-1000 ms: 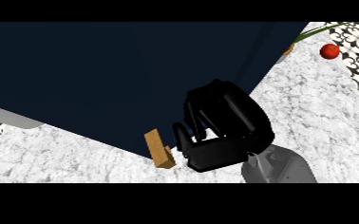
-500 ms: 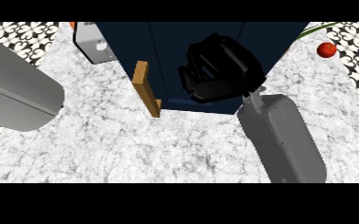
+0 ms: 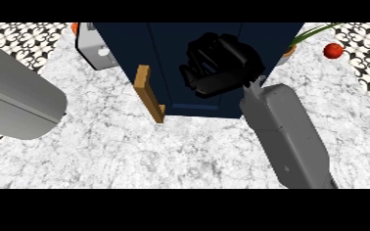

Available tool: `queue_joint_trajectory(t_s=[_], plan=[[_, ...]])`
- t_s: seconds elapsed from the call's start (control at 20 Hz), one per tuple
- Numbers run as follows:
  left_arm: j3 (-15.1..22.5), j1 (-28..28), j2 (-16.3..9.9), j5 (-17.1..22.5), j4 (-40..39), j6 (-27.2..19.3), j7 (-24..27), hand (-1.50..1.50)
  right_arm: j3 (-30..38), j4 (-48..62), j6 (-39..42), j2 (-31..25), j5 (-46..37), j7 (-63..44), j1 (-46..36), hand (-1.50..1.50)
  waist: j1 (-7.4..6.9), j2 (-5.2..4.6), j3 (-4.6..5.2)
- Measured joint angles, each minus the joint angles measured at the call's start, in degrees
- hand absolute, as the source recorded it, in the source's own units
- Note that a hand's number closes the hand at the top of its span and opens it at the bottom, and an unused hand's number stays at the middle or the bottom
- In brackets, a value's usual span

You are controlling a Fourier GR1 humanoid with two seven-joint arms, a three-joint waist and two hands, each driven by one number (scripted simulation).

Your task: Pick up the bottled water, place it into the cabinet and close the cabinet

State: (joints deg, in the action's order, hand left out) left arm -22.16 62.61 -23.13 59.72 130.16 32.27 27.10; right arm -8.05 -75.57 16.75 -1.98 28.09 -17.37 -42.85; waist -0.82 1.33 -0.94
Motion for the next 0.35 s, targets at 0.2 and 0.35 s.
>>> queue_joint_trajectory(t_s=[0.2,0.35], plan=[[-0.9,-0.02,-0.27,1.42,-0.12,1.05,-1.08,-1.5,0.02,1.47,1.08,-0.47,2.29,-0.21,-1.02,1.5,-0.13,0.07,-0.35],[-0.75,-0.59,-0.25,1.63,0.05,0.95,-2.02,-1.5,-0.22,2.24,1.3,-0.69,3.71,-0.01,-1.71,1.5,-0.05,-0.01,-0.61]])
